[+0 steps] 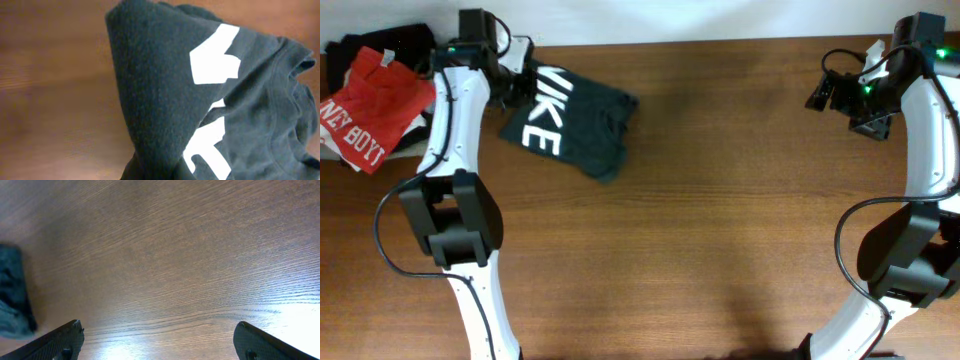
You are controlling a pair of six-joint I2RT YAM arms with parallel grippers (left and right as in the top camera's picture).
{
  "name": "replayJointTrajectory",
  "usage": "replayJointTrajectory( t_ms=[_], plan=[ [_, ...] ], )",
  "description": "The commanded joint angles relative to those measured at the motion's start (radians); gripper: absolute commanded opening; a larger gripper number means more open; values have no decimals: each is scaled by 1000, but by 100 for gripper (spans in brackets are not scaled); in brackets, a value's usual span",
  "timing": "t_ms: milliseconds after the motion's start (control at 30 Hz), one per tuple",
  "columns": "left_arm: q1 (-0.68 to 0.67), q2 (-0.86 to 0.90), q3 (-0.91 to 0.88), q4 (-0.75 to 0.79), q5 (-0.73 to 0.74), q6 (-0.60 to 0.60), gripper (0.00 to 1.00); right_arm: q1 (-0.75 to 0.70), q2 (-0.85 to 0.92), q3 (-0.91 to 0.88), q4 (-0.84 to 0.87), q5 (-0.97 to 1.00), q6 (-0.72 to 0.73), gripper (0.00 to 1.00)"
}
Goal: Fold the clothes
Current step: 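Carry the folded shirt left and place it on the clothes stack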
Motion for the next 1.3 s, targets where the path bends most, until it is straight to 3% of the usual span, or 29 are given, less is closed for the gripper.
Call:
replayJointTrajectory(
  t_ms=[0,133,400,467,900,1033,1067,1100,1133,1167,1200,1267],
  plan=[
    [39,3,62,76,-179,-70,1,4,-4,6,0,9,-10,99],
    [93,3,156,130,-193,-165,1,4,-4,6,0,9,-10,99],
    [158,3,398,106,-215,-228,1,4,-4,6,0,9,-10,99],
    [175,3,405,101,-270,-254,1,4,-4,6,0,8,-10,99],
    [446,42,393,69,-271,-254,1,4,-4,6,0,9,-10,99],
    [526,178,393,176,-272,-254,11,4,-4,6,0,9,-10,99],
    [546,206,393,193,-271,-254,18,4,-4,6,0,8,-10,99],
    [569,228,393,196,-271,-254,38,4,-4,6,0,9,-10,99],
    [592,239,393,183,-269,-254,66,4,-4,6,0,8,-10,99],
    [603,239,393,180,-266,-254,68,4,-4,6,0,8,-10,99],
    [614,235,393,174,-252,-254,92,4,-4,6,0,8,-10,99],
    [629,217,396,155,-122,-254,99,4,-4,6,0,8,-10,99]
  ],
)
